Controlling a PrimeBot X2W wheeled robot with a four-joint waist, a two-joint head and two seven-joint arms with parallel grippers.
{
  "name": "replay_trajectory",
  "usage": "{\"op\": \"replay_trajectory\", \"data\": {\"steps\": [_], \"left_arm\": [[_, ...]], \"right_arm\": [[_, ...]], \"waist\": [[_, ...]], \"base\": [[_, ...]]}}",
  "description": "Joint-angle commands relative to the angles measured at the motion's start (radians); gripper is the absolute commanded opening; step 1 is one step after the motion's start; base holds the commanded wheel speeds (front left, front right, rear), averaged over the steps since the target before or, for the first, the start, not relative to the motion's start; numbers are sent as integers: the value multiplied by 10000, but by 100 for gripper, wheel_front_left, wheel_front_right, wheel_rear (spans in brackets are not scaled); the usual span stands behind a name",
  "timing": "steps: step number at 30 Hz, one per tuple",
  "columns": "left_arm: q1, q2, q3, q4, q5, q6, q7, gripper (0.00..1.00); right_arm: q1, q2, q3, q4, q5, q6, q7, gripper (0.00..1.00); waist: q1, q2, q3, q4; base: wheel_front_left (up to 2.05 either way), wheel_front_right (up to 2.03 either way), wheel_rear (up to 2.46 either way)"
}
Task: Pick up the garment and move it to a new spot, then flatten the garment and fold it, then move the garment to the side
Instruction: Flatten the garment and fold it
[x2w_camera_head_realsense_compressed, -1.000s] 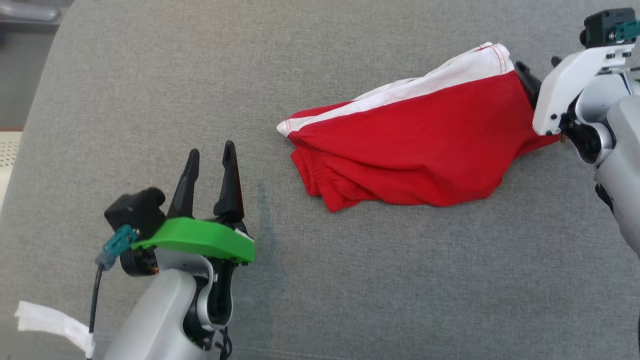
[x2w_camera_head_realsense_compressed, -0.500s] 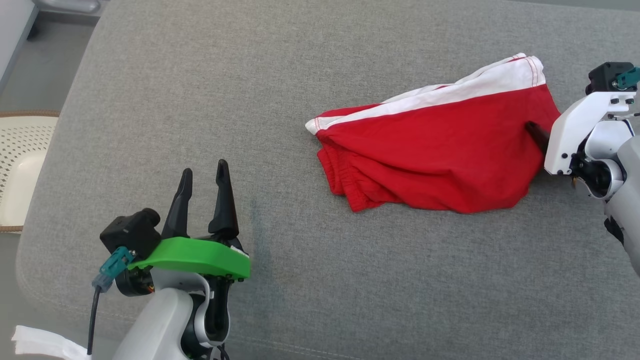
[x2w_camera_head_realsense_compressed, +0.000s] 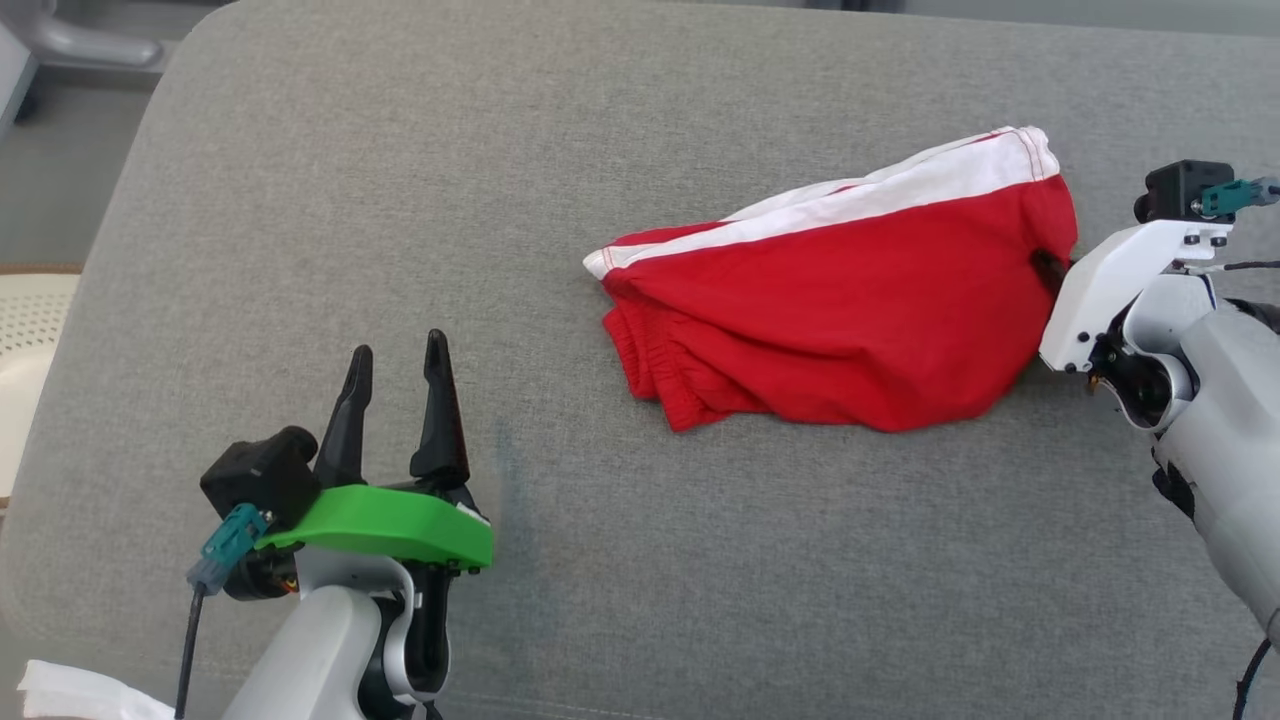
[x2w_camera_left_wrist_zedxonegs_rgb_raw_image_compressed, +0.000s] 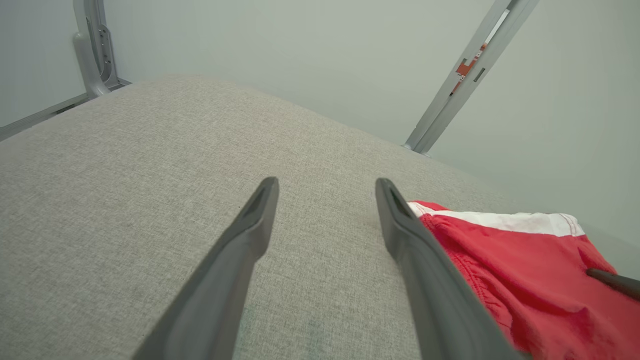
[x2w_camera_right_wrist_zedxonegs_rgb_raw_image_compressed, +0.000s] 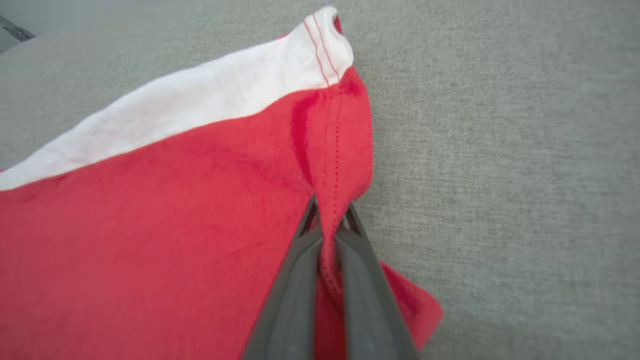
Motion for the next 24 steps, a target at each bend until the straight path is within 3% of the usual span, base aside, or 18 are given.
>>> {"op": "replay_trajectory", "data": {"steps": [1, 13, 24], "left_arm": [[140, 96, 1, 33, 51, 51, -17, 100], [250, 293, -279, -226, 427, 301, 136, 100], [249, 370, -423, -305, 559, 446, 188, 100]], "right_arm": [[197, -57, -76, -95, 104, -5, -242, 0], [1762, -185, -811, -1027, 867, -5, -1800, 0], [2580, 176, -1622, -2011, 655, -4, -2699, 0]], "waist": [[0, 0, -224, -392], [0, 0, -410, -1460], [0, 0, -516, -1397]], "base": [[0, 0, 0], [0, 0, 0], [0, 0, 0]]}}
